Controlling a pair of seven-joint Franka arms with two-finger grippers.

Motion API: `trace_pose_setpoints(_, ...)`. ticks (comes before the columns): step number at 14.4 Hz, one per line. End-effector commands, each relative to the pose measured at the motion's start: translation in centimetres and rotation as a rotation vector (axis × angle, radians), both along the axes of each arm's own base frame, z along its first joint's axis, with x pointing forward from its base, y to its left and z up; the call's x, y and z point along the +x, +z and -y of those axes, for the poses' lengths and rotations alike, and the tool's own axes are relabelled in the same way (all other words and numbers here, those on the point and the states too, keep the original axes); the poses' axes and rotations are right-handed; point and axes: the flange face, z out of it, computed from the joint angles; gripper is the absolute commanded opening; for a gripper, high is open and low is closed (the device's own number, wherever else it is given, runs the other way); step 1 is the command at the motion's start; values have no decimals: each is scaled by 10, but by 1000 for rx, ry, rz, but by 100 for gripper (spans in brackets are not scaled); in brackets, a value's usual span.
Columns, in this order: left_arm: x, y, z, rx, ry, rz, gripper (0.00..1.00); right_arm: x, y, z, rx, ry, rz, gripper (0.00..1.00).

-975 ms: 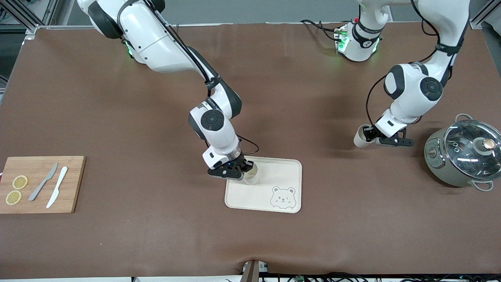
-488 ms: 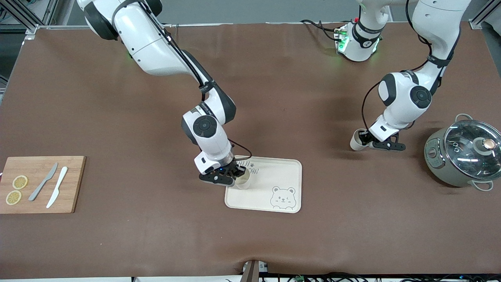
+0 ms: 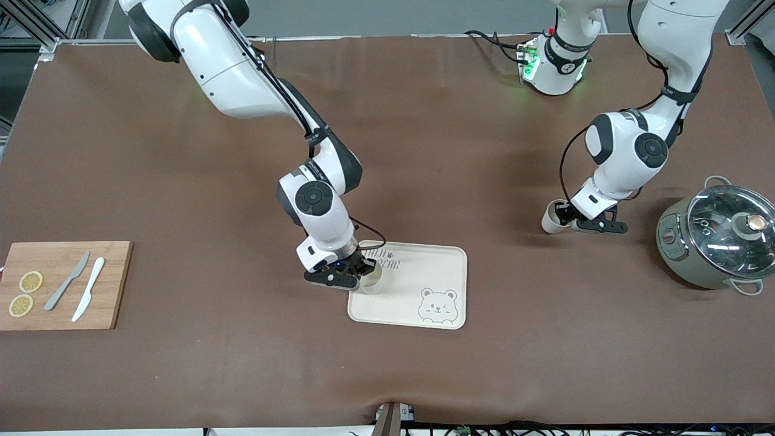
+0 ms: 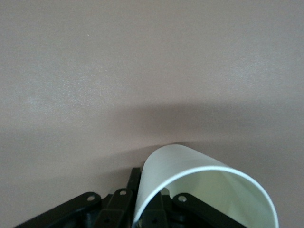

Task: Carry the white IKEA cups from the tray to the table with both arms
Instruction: 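Carry the cup with the left gripper toward the steel pot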

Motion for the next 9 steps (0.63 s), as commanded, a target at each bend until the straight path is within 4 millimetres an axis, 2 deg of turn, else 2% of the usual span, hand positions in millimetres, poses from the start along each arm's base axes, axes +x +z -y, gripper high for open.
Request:
trace_pose_setpoints(1,3,-6,-1,-12,-8,3,0,2,6,10,-49,32,-13,0)
trace_pose_setpoints(8,5,-15,0,-13,-9,-13,0,6,4,23,-86,36,-24,0)
trace_pose_setpoints(9,6,-14,1,-13,-10,-10,27,7,5,24,-94,45,-25,0)
